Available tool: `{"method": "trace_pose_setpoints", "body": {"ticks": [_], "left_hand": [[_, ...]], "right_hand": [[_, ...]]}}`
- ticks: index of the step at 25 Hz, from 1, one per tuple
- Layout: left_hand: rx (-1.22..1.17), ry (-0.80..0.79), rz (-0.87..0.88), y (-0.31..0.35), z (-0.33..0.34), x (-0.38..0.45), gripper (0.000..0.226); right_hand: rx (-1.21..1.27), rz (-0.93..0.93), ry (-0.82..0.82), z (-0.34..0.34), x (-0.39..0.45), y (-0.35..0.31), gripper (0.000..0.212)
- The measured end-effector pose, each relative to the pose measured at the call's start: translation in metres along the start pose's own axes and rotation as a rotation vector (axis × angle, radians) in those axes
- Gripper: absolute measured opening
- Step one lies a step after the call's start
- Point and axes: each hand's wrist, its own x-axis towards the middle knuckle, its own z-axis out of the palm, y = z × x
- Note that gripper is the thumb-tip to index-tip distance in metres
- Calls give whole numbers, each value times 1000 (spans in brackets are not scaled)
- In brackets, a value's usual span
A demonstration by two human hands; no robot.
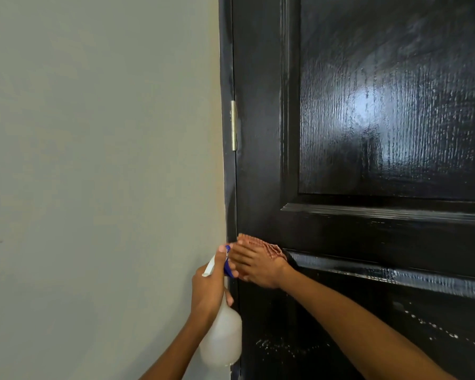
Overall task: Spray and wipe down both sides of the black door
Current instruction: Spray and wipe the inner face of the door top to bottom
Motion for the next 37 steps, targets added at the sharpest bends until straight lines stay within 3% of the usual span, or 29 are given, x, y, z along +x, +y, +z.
{"method": "trace_pose_setpoints", "body": {"ticks": [2, 4, 9, 12, 17, 22, 24, 25, 32, 35, 37], "left_hand": [[3, -4, -16, 7, -1, 4, 80], [-14, -32, 22, 15, -1, 3, 74], [-88, -30, 54, 13, -7, 1, 64], [-78, -11, 28, -1, -7, 2, 64], [-39, 9, -10, -22, -8, -3, 57], [-19, -5, -83, -47, -16, -6, 71], [-14, -17, -87, -55, -18, -10, 72], [-7, -14, -86, -58, -17, -12, 71], [-55, -19, -86, -51, 15, -7, 63], [-34, 0, -140, -71, 25, -12, 68], [-13, 24, -182, -91, 26, -16, 65]], "right_hand": [[-48, -90, -30, -4, -3, 4, 64], [-50, -59, 44, -17, 6, 32, 61], [-70, 337, 274, -77, 37, 128, 66], [-18, 572, 400, -81, 54, 121, 67], [147, 451, 351, 9, 36, -8, 65], [78, -27, -45, 100, -28, -109, 89], [4, -89, -55, 99, -34, -105, 85], [16, -68, -8, 94, -33, -97, 81], [97, 534, 415, -4, -5, 34, 68], [120, 584, 453, 6, 1, 23, 69], [124, 485, 373, 32, 2, -12, 72]]}}
